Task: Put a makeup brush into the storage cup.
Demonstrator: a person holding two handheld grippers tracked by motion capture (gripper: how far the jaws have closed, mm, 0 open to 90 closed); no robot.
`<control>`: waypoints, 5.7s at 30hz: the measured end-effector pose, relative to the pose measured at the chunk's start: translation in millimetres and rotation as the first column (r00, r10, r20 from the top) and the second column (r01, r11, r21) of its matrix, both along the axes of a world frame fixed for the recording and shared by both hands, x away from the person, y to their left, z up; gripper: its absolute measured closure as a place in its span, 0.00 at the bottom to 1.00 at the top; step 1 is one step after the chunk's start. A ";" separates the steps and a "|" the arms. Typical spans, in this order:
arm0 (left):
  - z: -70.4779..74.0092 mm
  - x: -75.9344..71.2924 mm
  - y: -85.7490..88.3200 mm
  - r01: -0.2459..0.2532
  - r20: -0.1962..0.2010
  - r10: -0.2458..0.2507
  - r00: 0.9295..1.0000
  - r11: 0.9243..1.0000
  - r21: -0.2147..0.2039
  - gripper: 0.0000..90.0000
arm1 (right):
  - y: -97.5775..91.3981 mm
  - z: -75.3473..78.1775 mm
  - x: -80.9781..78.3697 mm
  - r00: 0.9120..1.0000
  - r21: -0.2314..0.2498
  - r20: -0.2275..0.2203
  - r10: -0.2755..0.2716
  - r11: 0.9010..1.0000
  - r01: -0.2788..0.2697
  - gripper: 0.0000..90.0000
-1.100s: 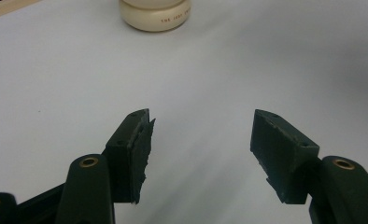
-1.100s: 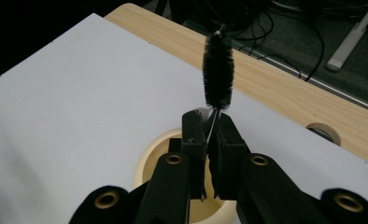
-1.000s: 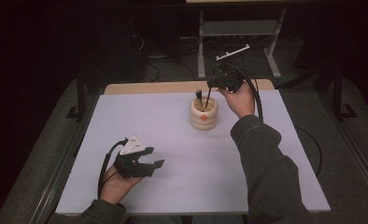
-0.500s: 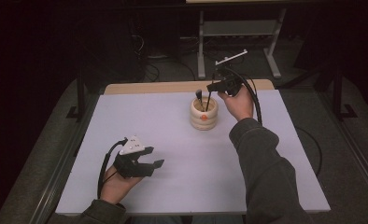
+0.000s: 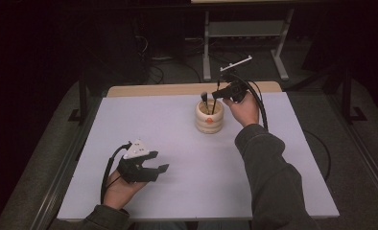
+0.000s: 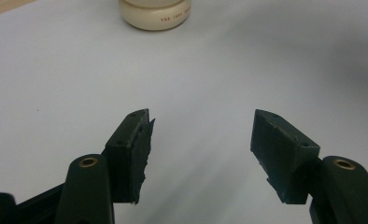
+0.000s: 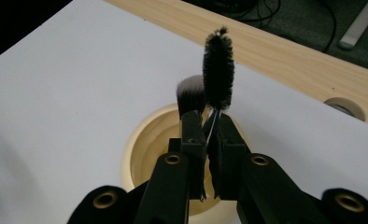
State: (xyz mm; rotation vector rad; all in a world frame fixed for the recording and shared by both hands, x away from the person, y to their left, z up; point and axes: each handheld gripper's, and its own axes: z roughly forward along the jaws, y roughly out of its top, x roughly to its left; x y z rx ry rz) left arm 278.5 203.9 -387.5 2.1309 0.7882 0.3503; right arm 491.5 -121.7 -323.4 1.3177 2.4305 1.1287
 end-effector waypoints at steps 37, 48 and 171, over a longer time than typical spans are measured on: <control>-0.9 5.2 3.2 -0.014 -0.003 0.014 1.000 1.000 -0.012 0.39 | -27.7 -15.9 -28.4 0.998 0.104 0.060 -0.014 0.995 0.008 0.46; 2.0 4.4 3.7 -0.021 0.019 0.022 1.000 0.999 -0.031 0.37 | -45.3 -18.1 -55.5 0.996 0.157 0.094 -0.013 0.988 -0.002 0.39; -17.8 -15.6 34.4 -0.033 0.013 0.034 0.999 0.999 -0.038 0.26 | -95.8 -90.3 -201.1 0.992 0.154 0.130 -0.005 0.988 -0.015 0.23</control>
